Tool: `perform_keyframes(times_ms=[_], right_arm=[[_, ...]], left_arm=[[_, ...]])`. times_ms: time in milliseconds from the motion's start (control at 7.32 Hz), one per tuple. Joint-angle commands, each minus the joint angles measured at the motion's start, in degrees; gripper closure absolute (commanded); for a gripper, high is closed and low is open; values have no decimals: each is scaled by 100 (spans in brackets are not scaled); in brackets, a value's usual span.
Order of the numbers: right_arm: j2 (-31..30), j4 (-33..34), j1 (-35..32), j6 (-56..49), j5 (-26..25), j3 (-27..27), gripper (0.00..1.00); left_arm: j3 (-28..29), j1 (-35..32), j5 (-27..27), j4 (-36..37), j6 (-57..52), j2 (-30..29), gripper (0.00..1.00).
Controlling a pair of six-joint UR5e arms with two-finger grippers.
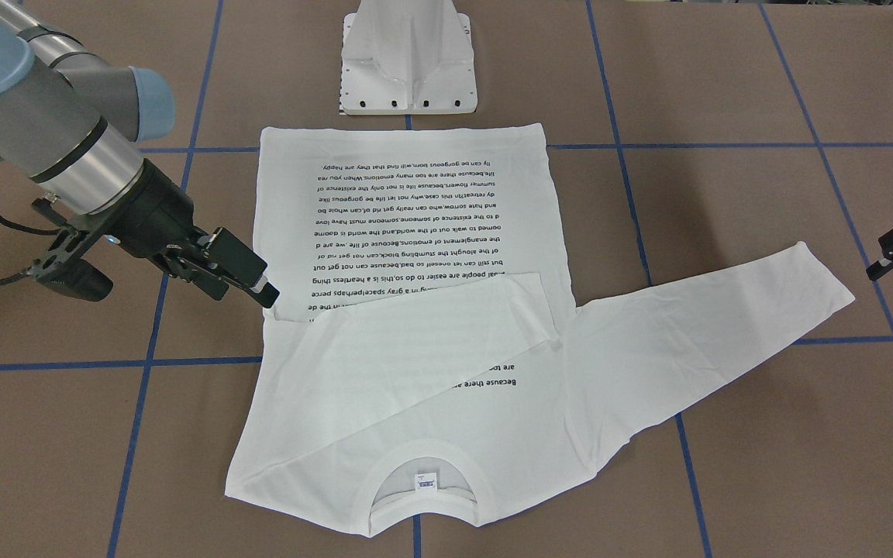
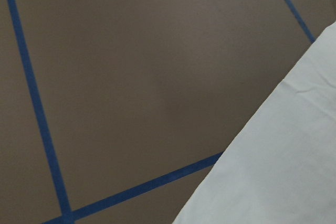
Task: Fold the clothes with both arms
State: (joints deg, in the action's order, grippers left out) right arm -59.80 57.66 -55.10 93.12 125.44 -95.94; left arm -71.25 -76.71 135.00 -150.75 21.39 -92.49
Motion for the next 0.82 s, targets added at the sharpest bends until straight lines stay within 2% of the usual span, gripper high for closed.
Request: perform_keyframes(times_ms=[0,137,273,410,683], right_arm=[[-276,-9,-89,-48,-2,-186,4],[-435,-9,-98,-179,-2,-292,4],[-541,-9,-107,-189,-2,-398,4],[-646,-26,-98,-189,-11,-468,4],[-743,-44,-98,-189,-20,-530,4]], left_arm=[[426,217,-88,-122,372,-284,0],[567,610,-105,-104,741,-357,1],[569,892,-149,-95,1092,-358,13],[577,973,-176,-86,1113,-305,18],[542,1000,-176,124,1070,-279,21]])
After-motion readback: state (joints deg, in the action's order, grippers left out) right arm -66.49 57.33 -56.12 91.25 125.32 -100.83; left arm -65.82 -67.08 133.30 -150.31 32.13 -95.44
